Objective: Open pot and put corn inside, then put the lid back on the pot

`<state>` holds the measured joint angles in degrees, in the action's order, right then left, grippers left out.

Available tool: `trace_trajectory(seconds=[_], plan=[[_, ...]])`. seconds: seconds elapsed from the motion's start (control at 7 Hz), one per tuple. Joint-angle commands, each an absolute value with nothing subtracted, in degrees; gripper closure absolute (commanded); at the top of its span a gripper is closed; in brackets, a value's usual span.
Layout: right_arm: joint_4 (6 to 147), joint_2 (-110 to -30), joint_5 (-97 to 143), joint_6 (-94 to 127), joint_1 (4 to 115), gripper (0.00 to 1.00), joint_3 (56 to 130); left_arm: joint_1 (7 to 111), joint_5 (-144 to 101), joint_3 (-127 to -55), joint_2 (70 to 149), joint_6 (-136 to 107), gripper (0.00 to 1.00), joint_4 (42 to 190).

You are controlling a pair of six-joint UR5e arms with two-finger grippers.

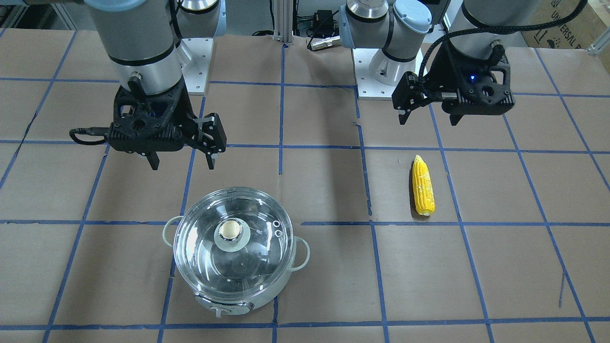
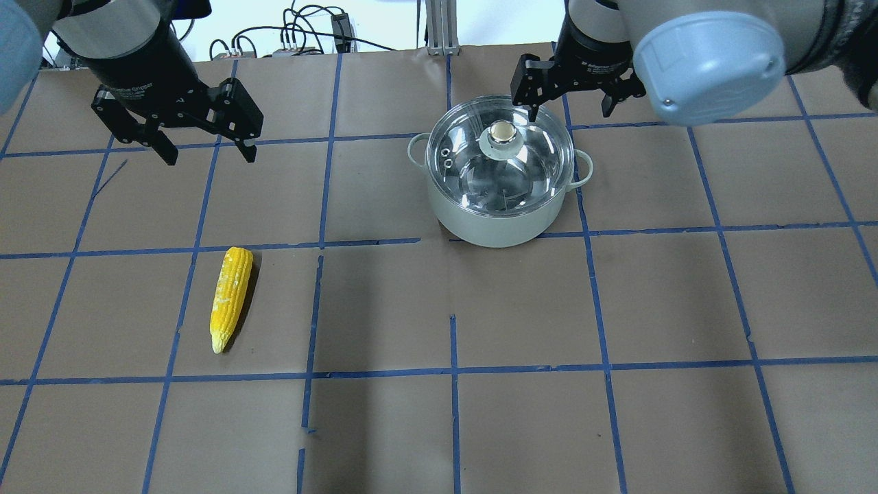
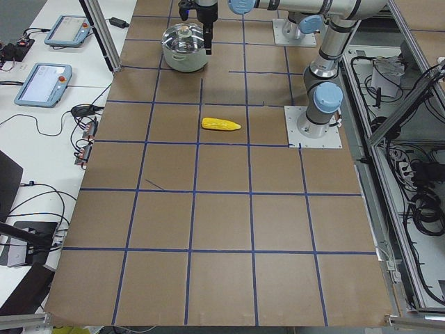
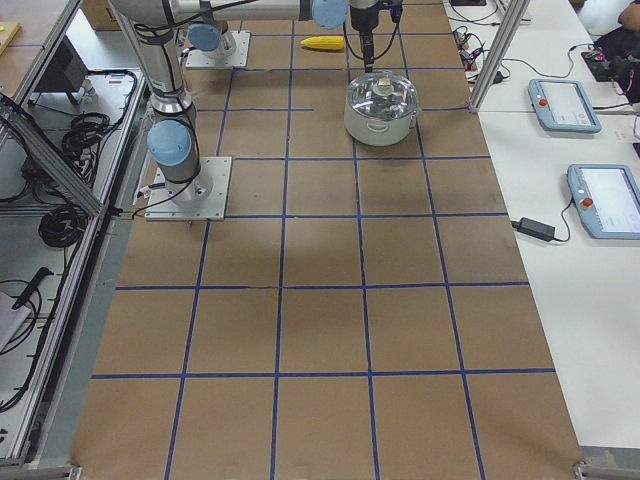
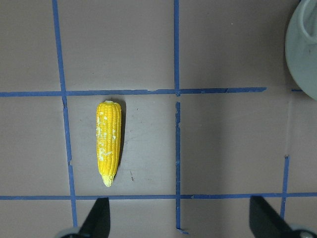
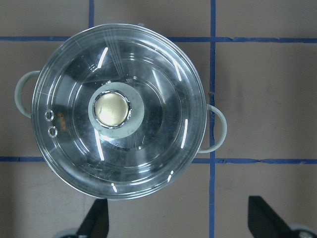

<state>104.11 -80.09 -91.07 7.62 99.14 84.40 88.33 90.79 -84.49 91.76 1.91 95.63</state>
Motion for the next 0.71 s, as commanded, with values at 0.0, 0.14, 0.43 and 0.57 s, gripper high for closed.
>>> trace_trajectory(seconds=[0.0,0.14,0.43,0.57], plan=[[104.50,-73.16,-91.41,8.00,100.72,0.01,77.99,88.33,90.79,-84.46,91.76,1.93,0.00,95.54],[103.72,-70.08,-91.41,8.00,101.16,0.01,74.57,88.33,90.79,-84.55,91.76,1.93,0.00,95.54],[103.88,-66.37,-91.32,8.00,102.21,0.01,73.04,88.33,90.79,-84.55,91.76,1.93,0.00,95.54],[104.32,-64.53,-91.32,8.00,102.22,0.01,72.95,88.24,90.79,-84.64,91.76,1.93,0.00,95.54]])
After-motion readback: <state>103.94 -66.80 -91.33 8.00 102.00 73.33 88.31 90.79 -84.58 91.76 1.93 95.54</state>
